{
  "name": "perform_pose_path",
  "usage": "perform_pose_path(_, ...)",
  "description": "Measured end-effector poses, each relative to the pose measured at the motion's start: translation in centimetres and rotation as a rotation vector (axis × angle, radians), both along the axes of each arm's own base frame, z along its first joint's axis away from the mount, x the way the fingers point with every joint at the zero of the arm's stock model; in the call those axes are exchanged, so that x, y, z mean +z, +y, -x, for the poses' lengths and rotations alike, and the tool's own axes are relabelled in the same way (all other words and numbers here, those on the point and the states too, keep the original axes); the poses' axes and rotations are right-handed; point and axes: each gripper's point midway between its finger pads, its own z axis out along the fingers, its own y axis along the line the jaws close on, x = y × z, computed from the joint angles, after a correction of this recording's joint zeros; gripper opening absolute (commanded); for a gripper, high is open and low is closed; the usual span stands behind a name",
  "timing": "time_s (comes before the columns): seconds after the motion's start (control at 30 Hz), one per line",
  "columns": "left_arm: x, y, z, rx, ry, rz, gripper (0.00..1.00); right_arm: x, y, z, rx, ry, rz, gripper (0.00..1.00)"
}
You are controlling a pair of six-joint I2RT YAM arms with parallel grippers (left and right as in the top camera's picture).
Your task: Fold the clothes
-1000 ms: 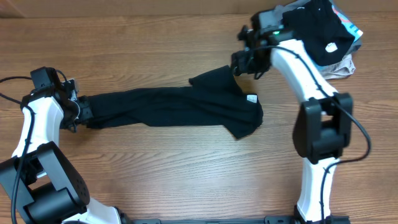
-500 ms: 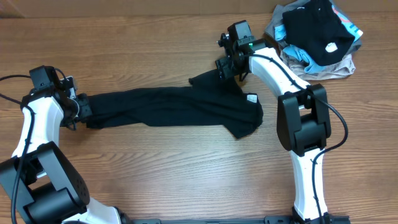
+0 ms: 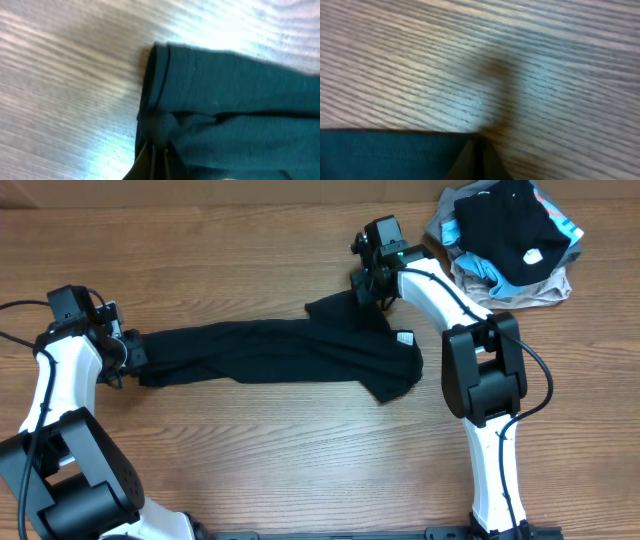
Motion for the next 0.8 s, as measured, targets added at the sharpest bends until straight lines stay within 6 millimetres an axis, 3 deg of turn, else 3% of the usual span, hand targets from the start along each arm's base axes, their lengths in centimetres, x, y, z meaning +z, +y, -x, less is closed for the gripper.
perform_pose_path(0.17, 1.2, 1.1, -2.9, -0.004, -0.125, -0.056, 0.04, 1.0, -0.8, -0.7, -0.04, 0.021, 0.0, 0.04)
perform_pose_path(0.27, 2.3, 1.6, -4.8, -0.01, -0.209, -0.091, 0.04, 4.0, -1.8, -2.7, -0.074, -0.02, -0.017, 0.04)
perform_pose_path(0.47, 5.2, 2.4, -8.2, -0.028, -0.374, -0.134, 0.04, 12.5, -3.3, -6.6, -0.117, -0.195, -0.066, 0.04)
perform_pose_path(0.8, 12.5, 2.1, -14.1, -0.091, -0.719, -0.216, 0.04, 17.3, -3.1, -6.4, -0.11, -0.242, -0.09, 0.04)
